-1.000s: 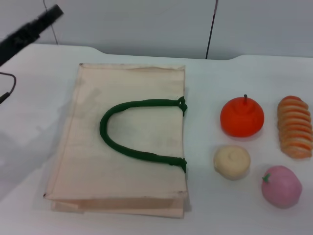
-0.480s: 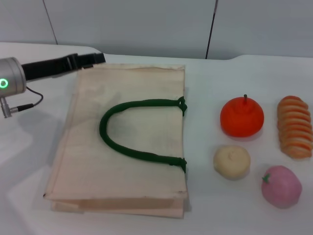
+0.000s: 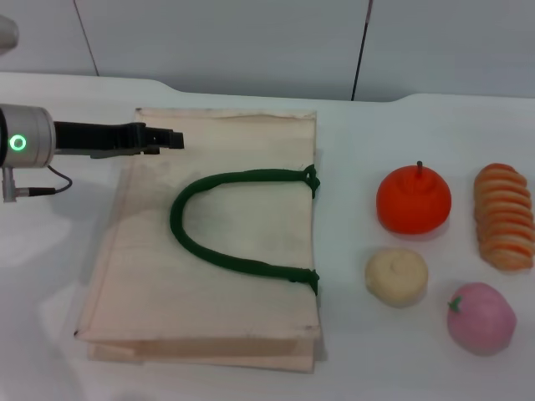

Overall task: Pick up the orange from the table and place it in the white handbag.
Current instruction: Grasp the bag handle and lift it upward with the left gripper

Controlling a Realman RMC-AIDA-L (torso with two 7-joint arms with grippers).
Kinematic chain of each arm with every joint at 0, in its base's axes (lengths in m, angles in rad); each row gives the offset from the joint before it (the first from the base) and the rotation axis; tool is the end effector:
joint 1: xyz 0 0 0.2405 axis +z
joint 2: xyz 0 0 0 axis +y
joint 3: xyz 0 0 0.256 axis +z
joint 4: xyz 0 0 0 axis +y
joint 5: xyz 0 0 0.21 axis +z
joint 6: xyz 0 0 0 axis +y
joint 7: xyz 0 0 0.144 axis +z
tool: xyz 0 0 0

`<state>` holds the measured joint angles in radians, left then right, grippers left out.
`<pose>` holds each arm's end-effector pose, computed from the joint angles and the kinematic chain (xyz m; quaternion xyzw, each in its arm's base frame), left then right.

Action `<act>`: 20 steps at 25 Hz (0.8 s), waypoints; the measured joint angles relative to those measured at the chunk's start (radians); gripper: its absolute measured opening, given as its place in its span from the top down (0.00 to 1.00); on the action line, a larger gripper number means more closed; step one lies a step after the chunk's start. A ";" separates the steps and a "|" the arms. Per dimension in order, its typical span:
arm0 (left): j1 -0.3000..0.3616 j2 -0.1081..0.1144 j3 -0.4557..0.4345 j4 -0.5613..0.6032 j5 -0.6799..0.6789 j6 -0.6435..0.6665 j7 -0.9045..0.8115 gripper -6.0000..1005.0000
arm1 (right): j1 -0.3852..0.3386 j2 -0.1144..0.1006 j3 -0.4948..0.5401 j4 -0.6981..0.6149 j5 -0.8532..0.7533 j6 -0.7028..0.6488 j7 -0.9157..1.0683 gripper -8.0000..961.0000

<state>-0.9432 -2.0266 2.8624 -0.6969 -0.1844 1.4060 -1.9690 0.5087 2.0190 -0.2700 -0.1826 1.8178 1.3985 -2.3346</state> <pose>-0.2785 0.4064 0.0529 -0.7918 -0.5393 -0.1759 0.2264 0.3178 0.3524 0.0659 -0.6834 0.2417 0.4615 0.5114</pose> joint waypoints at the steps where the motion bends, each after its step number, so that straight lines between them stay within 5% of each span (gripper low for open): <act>1: -0.007 0.000 0.000 0.000 0.014 -0.002 -0.003 0.45 | 0.000 0.000 0.000 0.000 0.000 -0.001 0.000 0.20; 20: -0.111 0.002 0.000 0.066 0.281 -0.025 -0.005 0.45 | 0.002 0.000 0.000 0.000 0.000 -0.012 0.000 0.20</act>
<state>-1.0546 -2.0248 2.8624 -0.6314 0.0968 1.3811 -1.9739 0.5108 2.0186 -0.2700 -0.1826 1.8177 1.3866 -2.3346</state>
